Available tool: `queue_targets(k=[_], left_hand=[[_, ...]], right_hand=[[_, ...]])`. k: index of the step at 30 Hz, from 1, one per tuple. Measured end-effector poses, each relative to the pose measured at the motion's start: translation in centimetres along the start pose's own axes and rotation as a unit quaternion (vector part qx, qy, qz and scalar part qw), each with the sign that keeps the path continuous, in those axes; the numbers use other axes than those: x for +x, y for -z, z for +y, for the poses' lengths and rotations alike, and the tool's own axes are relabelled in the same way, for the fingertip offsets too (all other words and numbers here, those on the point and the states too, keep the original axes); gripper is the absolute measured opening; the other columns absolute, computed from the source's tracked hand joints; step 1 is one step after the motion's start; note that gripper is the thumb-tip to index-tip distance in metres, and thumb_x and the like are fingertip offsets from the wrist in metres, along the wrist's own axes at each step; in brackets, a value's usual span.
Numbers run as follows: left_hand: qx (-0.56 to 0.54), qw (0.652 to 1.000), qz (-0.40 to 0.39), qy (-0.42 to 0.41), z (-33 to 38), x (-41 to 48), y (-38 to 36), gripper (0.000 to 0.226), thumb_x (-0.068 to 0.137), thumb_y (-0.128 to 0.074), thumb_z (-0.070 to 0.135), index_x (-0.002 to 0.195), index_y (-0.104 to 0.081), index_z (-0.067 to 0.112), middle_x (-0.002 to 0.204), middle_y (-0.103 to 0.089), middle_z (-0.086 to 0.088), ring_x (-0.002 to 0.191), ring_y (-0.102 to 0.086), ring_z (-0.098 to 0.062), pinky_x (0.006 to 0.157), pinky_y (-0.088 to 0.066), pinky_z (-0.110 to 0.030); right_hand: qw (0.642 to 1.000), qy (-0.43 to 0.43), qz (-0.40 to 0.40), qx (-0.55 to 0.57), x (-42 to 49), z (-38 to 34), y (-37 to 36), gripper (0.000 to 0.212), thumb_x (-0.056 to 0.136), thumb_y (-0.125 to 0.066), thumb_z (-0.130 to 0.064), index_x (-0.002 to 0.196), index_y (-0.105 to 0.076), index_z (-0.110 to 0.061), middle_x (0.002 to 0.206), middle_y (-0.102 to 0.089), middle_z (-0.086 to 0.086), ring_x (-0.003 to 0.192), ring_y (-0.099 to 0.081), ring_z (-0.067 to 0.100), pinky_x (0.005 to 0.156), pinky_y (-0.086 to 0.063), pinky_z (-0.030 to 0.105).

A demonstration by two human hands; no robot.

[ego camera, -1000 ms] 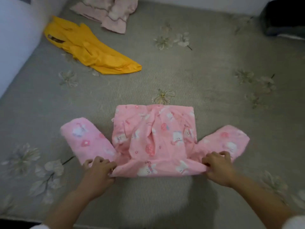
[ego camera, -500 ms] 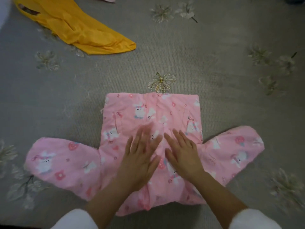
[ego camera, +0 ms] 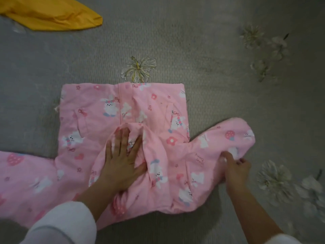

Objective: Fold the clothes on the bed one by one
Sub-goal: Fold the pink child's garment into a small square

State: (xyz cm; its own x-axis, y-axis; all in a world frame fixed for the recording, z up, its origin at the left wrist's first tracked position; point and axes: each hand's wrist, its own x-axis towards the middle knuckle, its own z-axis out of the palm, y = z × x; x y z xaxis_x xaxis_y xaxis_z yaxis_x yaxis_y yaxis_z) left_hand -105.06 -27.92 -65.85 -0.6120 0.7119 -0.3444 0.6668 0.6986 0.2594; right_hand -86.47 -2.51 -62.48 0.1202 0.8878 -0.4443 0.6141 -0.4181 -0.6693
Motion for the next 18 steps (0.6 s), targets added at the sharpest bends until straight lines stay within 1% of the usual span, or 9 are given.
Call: queue_targets(k=[3, 5, 7, 10, 12, 14, 15, 16, 18], left_hand=[[-0.018, 1.0, -0.021, 0.006, -0.2, 0.3, 0.3, 0.091, 0.075, -0.007, 0.083, 0.145, 0.025, 0.036, 0.154, 0.032, -0.005, 0.142, 0.03, -0.024, 0.115, 0.011, -0.049], [-0.034, 0.999, -0.042, 0.006, -0.3, 0.5, 0.9, 0.093, 0.067, 0.008, 0.087, 0.141, 0.031, 0.036, 0.15, 0.04, -0.001, 0.138, 0.037, -0.017, 0.115, 0.017, -0.045], [-0.045, 0.997, -0.063, 0.012, -0.2, 0.7, 1.5, 0.098, 0.061, 0.014, 0.09, 0.139, 0.034, 0.035, 0.147, 0.042, 0.0, 0.136, 0.039, -0.016, 0.115, 0.018, -0.043], [-0.045, 0.995, -0.08, 0.03, 0.3, 0.7, 1.9, 0.101, 0.061, -0.001, 0.089, 0.138, 0.035, 0.034, 0.141, 0.048, 0.001, 0.134, 0.043, -0.02, 0.114, 0.02, -0.045], [-0.036, 0.996, -0.078, 0.035, 0.6, 0.7, 1.8, 0.101, 0.061, -0.003, 0.087, 0.138, 0.036, 0.033, 0.137, 0.052, 0.001, 0.132, 0.045, -0.02, 0.112, 0.021, -0.045], [-0.034, 0.996, -0.073, 0.033, 0.6, 0.7, 1.7, 0.101, 0.061, -0.002, 0.087, 0.138, 0.036, 0.033, 0.137, 0.052, 0.001, 0.132, 0.044, -0.021, 0.114, 0.019, -0.046], [-0.035, 0.997, -0.068, 0.031, 0.5, 0.7, 1.5, 0.101, 0.062, -0.002, 0.087, 0.138, 0.035, 0.034, 0.139, 0.051, 0.001, 0.133, 0.043, -0.021, 0.115, 0.017, -0.047], [-0.036, 0.997, -0.063, 0.029, 0.3, 0.7, 1.4, 0.1, 0.063, -0.003, 0.088, 0.139, 0.035, 0.035, 0.142, 0.049, 0.001, 0.135, 0.042, -0.021, 0.115, 0.016, -0.047], [-0.037, 0.997, -0.057, 0.023, 0.1, 0.6, 1.1, 0.098, 0.065, -0.003, 0.088, 0.14, 0.033, 0.036, 0.147, 0.043, 0.0, 0.137, 0.038, -0.021, 0.116, 0.013, -0.048]], right_hand=[[0.993, -0.073, -0.027, 0.088, 0.6, -0.8, -0.1, 0.051, 0.076, -0.076, -0.021, 0.122, -0.055, -0.013, 0.118, -0.063, 0.005, 0.101, -0.062, 0.024, 0.091, -0.052, 0.044], [0.987, -0.094, 0.001, 0.133, 0.1, -2.2, 0.1, 0.033, 0.072, -0.076, -0.015, 0.101, -0.061, -0.018, 0.108, -0.066, 0.003, 0.095, -0.064, 0.024, 0.089, -0.053, 0.047], [0.99, -0.021, 0.024, 0.14, -1.4, -3.9, 0.6, 0.027, 0.072, -0.073, -0.012, 0.092, -0.062, -0.025, 0.102, -0.068, -0.001, 0.093, -0.066, 0.019, 0.088, -0.055, 0.047], [0.981, 0.165, 0.014, 0.102, -5.5, -6.2, 0.3, 0.034, 0.075, -0.068, -0.015, 0.106, -0.057, -0.024, 0.097, -0.066, -0.012, 0.083, -0.063, -0.005, 0.082, -0.055, 0.034], [0.959, 0.267, -0.048, 0.079, -8.2, -7.0, -1.4, 0.042, 0.076, -0.064, -0.019, 0.116, -0.053, -0.02, 0.101, -0.062, -0.016, 0.083, -0.057, -0.014, 0.077, -0.05, 0.021], [0.932, 0.324, -0.163, 0.03, -10.2, -7.2, -4.1, 0.064, 0.08, -0.064, -0.023, 0.14, -0.042, -0.019, 0.114, -0.055, -0.025, 0.096, -0.053, -0.017, 0.08, -0.042, 0.006], [0.914, 0.337, -0.225, -0.017, -10.7, -7.1, -5.4, 0.069, 0.083, -0.066, -0.026, 0.145, -0.036, -0.019, 0.117, -0.053, -0.022, 0.101, -0.053, -0.01, 0.085, -0.041, 0.008], [0.892, 0.346, -0.282, -0.071, -11.0, -6.8, -6.6, 0.068, 0.087, -0.066, -0.026, 0.146, -0.035, -0.018, 0.116, -0.054, -0.012, 0.103, -0.054, 0.001, 0.09, -0.043, 0.016], [0.847, 0.365, -0.356, -0.148, -11.5, -6.1, -8.2, 0.051, 0.094, -0.058, -0.022, 0.142, -0.044, -0.013, 0.117, -0.057, 0.004, 0.108, -0.055, 0.02, 0.097, -0.043, 0.032]])
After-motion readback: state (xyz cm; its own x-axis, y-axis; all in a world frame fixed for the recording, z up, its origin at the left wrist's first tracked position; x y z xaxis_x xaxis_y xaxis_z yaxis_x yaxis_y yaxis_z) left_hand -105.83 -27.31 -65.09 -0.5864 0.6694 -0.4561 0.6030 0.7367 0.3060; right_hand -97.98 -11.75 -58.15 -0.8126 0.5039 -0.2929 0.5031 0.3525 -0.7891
